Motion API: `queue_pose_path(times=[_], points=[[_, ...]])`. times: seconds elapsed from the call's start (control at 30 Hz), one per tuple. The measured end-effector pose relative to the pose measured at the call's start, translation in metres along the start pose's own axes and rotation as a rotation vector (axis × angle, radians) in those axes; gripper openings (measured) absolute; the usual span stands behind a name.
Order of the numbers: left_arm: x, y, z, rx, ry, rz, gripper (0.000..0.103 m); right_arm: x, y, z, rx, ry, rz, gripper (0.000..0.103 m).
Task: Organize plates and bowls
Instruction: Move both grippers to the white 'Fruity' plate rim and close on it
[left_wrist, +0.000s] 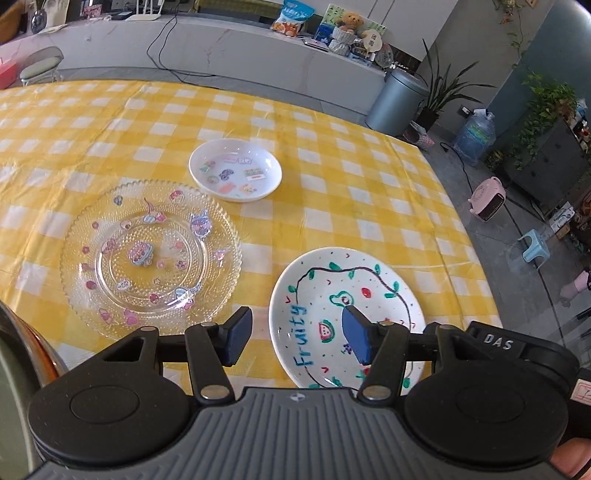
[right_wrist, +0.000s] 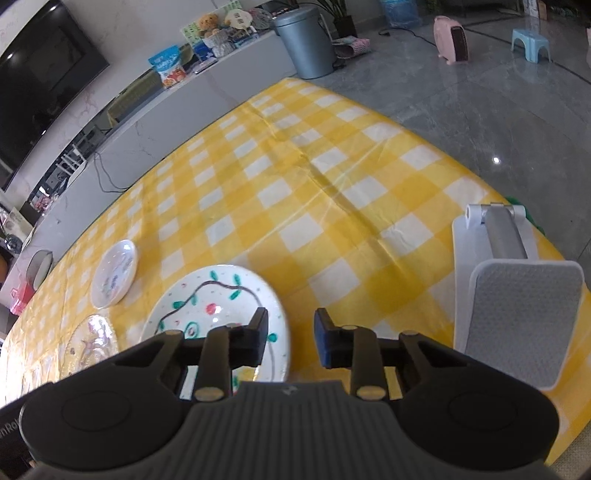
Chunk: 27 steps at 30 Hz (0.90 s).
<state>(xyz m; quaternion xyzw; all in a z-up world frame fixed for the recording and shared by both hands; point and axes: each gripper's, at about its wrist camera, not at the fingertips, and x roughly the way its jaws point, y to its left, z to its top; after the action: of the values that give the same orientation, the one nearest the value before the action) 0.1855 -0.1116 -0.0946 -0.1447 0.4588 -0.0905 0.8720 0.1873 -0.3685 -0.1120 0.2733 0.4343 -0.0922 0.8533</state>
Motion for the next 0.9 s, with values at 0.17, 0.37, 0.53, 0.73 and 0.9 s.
queue_pose_path(times=[0.17, 0.37, 0.53, 0.73, 0.9], points=[[0.009, 0.001, -0.003, 0.004, 0.004, -0.008, 0.060, 0.006, -0.008, 0.002, 0.047, 0.002, 0.018, 0.027], [0.023, 0.008, 0.000, -0.034, 0.029, -0.011, 0.049, 0.010, -0.007, 0.003, 0.030, 0.002, 0.029, 0.026], [0.029, 0.012, -0.002, -0.049, 0.024, -0.003, 0.047, 0.015, -0.005, 0.002, 0.034, 0.027, 0.095, 0.019], [0.032, 0.014, 0.000, -0.053, 0.013, -0.016, 0.038, 0.018, -0.006, 0.003, 0.047, 0.031, 0.089, 0.011], [0.034, 0.012, 0.001, -0.048, 0.022, -0.015, 0.021, 0.018, -0.009, 0.003, 0.079, 0.034, 0.095, 0.010]])
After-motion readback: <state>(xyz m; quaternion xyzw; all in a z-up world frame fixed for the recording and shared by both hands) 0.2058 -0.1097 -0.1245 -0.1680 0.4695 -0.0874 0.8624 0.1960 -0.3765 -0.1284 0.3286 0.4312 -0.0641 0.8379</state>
